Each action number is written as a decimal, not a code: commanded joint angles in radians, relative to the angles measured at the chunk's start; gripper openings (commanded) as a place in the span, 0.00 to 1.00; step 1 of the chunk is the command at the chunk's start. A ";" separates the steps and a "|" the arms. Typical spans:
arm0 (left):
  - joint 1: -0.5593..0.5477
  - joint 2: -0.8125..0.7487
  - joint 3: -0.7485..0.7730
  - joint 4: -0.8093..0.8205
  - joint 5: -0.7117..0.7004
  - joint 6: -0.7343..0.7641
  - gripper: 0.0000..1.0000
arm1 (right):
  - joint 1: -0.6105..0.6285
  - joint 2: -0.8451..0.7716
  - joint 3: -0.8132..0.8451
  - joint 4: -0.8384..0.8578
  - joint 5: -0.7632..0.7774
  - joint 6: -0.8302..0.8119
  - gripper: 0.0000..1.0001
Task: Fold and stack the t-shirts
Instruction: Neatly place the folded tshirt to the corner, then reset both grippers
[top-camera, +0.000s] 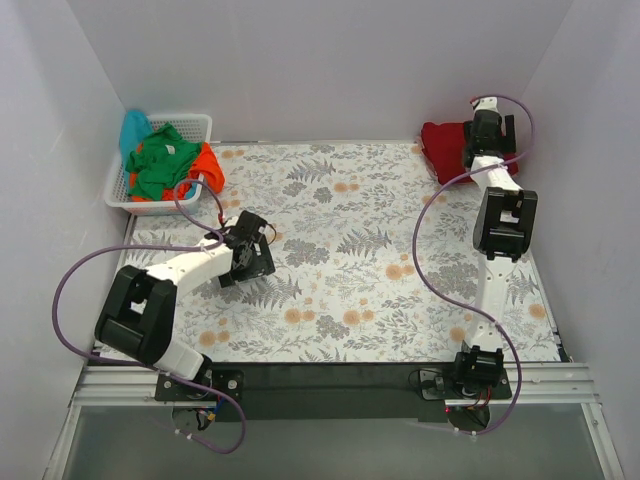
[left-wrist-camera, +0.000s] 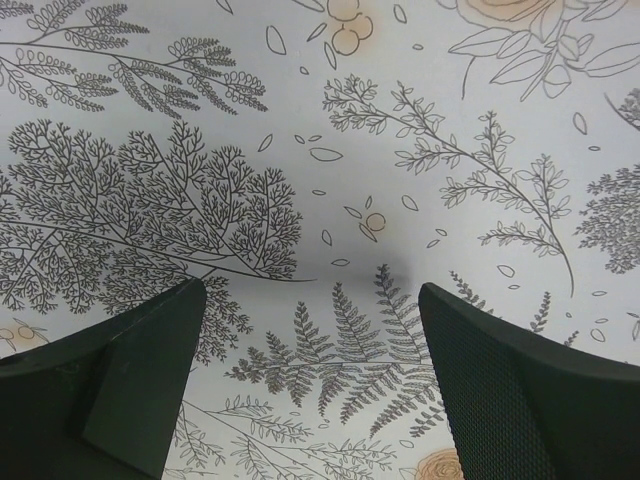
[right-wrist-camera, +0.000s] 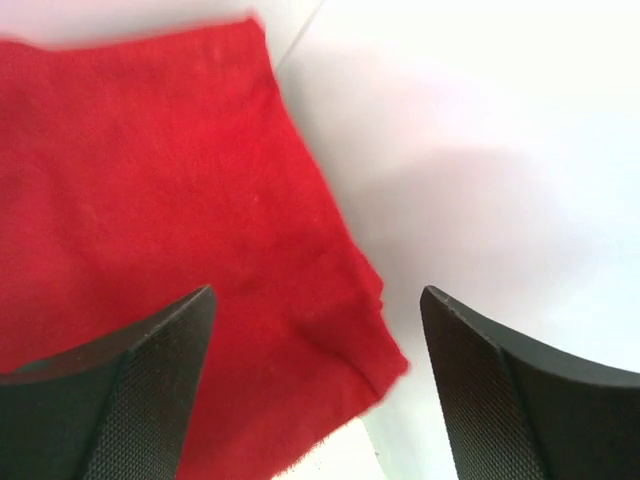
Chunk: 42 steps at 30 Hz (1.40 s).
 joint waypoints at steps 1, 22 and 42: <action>0.004 -0.094 0.014 -0.006 -0.023 -0.016 0.88 | 0.049 -0.178 -0.040 0.112 0.065 -0.043 0.90; 0.002 -0.753 0.102 -0.185 -0.208 -0.053 0.95 | 0.367 -1.326 -0.699 -0.475 0.037 0.394 0.98; 0.002 -1.337 -0.176 -0.079 -0.386 -0.024 0.98 | 0.367 -2.276 -1.308 -0.605 -0.147 0.472 0.98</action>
